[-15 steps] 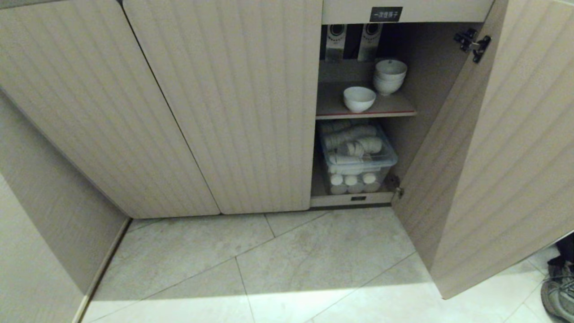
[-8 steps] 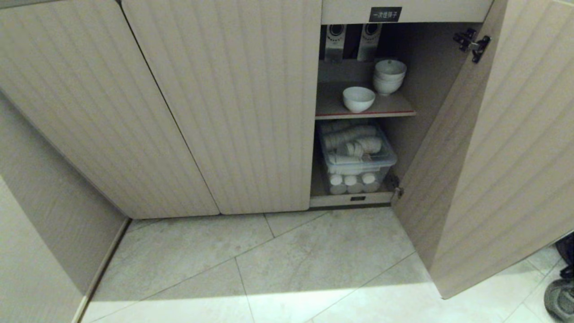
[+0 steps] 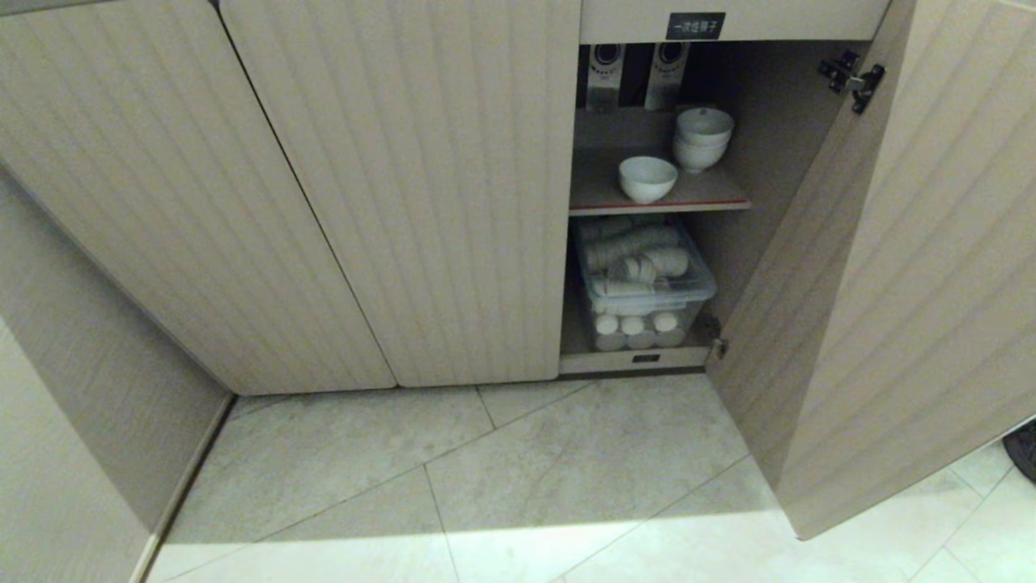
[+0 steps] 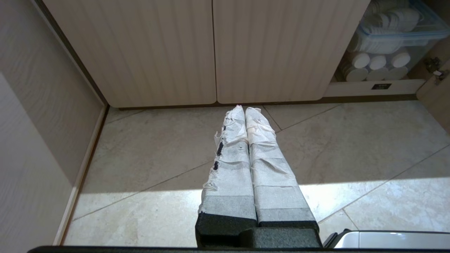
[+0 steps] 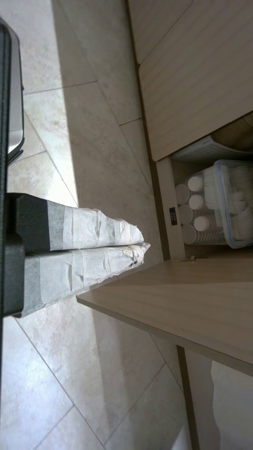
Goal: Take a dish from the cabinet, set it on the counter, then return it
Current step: Take the bowl from the cabinet
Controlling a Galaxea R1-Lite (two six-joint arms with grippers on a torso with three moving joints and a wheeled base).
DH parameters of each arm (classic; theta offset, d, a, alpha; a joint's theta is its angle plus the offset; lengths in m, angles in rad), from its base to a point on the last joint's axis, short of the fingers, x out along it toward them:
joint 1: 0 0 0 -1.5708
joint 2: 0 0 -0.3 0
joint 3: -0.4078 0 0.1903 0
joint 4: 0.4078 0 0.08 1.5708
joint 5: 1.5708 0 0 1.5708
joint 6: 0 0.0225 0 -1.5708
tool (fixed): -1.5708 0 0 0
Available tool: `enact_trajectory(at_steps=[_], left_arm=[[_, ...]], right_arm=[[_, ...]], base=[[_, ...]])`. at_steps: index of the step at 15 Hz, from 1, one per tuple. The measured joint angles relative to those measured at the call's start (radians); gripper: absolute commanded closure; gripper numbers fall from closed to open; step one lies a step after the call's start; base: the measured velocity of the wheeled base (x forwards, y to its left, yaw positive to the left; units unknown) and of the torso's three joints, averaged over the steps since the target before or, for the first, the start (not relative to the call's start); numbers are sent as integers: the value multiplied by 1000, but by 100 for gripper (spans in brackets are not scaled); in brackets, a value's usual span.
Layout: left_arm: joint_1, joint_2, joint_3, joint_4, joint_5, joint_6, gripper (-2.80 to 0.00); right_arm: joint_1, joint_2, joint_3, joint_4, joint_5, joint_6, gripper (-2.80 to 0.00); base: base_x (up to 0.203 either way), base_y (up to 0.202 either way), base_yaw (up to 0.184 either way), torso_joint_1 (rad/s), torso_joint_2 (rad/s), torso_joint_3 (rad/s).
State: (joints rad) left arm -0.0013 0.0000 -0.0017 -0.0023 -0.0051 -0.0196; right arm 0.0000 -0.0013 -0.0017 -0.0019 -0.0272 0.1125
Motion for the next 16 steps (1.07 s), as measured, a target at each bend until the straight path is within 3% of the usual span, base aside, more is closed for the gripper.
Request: enact_trajectory(at_steps=[4, 16], left_arm=[[0, 0, 0, 0, -1, 0, 0], [0, 0, 0, 0, 0, 0, 0]], right_arm=[[0, 0, 0, 1, 1, -32, 0], [1, 0, 0, 2, 1, -27, 0]], base=[[0, 0, 0, 0, 0, 0], [0, 0, 0, 0, 0, 0]])
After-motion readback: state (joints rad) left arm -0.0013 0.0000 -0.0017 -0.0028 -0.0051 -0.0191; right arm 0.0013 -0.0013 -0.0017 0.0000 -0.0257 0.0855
